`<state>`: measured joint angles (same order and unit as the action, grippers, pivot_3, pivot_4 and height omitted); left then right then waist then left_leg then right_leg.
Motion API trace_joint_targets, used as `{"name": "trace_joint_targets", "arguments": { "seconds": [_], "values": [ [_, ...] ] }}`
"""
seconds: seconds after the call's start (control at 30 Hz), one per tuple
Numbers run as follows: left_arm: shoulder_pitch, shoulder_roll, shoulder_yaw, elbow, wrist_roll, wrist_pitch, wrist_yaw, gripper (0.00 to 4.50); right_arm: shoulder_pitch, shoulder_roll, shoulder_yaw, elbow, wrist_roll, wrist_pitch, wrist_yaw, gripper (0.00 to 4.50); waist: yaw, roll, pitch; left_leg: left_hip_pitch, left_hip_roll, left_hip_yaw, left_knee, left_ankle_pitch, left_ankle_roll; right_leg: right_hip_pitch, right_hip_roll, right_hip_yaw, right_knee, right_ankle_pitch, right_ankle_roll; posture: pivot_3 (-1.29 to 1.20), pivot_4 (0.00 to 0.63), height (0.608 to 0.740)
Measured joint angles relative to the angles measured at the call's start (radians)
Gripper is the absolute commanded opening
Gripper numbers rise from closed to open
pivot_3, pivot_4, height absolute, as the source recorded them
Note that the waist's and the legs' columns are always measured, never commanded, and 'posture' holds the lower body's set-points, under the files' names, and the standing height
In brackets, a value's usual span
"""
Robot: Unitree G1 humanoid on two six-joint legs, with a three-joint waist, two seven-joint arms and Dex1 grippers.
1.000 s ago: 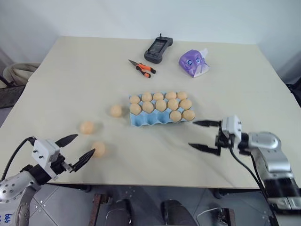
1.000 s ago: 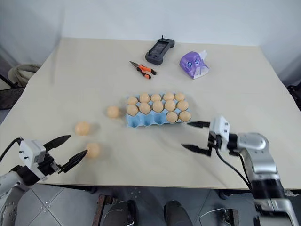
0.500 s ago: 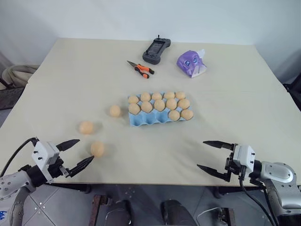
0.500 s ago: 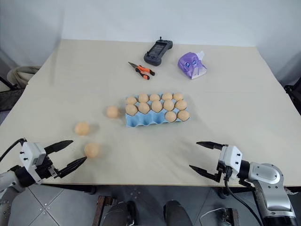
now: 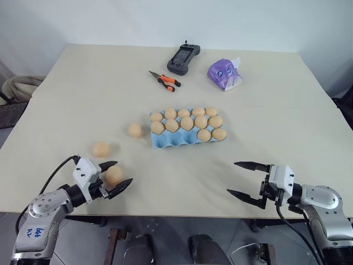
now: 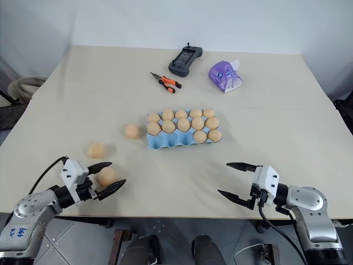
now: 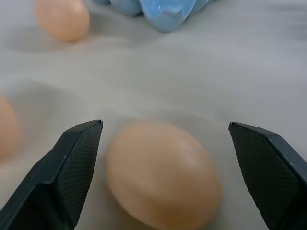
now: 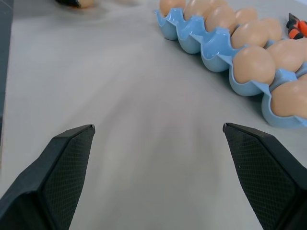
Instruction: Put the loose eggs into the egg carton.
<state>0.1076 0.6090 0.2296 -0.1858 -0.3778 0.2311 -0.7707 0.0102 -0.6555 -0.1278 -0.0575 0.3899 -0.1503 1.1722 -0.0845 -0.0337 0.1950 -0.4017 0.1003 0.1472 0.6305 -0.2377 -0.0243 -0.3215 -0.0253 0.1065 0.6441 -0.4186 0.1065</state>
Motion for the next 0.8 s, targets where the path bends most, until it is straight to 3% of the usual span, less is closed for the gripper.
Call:
{"name": "trace_joint_targets", "arguments": {
  "seconds": [0.17,0.23,0.4,0.57,0.7,0.8],
  "values": [
    [0.007,-0.001,-0.007,0.000,0.011,-0.001,0.017,2.56,-0.002,0.000,0.001,-0.021,0.003,0.022,-0.007,4.50,0.002,0.000,0.000,0.000,0.000,0.000,0.001,0.000,0.000,0.000,0.000,0.000,0.000,0.000,0.000,0.00,0.150,0.740],
    [0.007,0.000,-0.007,0.000,0.011,-0.003,0.015,2.23,-0.002,0.000,0.002,-0.021,0.003,0.025,-0.009,4.50,0.003,0.000,0.000,0.000,-0.001,0.000,0.001,0.000,0.000,0.001,-0.001,0.000,0.000,0.000,0.000,0.00,0.150,0.740],
    [-0.068,0.001,-0.010,-0.002,-0.011,0.013,-0.006,2.23,-0.003,0.000,0.002,-0.022,0.003,0.029,-0.023,4.50,0.007,0.000,0.000,0.000,-0.001,-0.001,0.001,0.001,0.000,0.001,-0.001,-0.001,0.002,0.000,0.000,0.00,0.150,0.740],
    [-0.313,-0.006,-0.107,0.001,-0.048,0.092,-0.062,2.23,-0.001,-0.007,-0.001,-0.024,-0.005,0.033,-0.042,4.50,0.029,0.000,0.000,0.000,-0.004,0.000,0.002,0.002,0.002,0.000,0.002,-0.002,0.003,0.001,0.002,0.00,0.150,0.740],
    [-0.519,-0.072,-0.238,0.097,-0.027,0.109,-0.103,2.23,0.003,-0.010,-0.011,-0.025,-0.008,0.036,-0.067,4.50,0.033,0.000,0.000,-0.001,-0.009,0.000,0.003,0.003,0.004,0.001,0.001,-0.001,0.002,0.002,0.004,0.00,0.150,0.740],
    [-0.703,-0.197,-0.354,0.331,0.069,0.032,-0.122,2.23,0.029,-0.011,-0.033,-0.032,-0.009,0.045,-0.095,4.50,0.036,0.000,0.000,-0.002,-0.011,0.000,0.006,0.004,0.004,0.000,0.002,-0.001,0.003,0.002,0.005,0.00,0.150,0.740]
  ]
}}
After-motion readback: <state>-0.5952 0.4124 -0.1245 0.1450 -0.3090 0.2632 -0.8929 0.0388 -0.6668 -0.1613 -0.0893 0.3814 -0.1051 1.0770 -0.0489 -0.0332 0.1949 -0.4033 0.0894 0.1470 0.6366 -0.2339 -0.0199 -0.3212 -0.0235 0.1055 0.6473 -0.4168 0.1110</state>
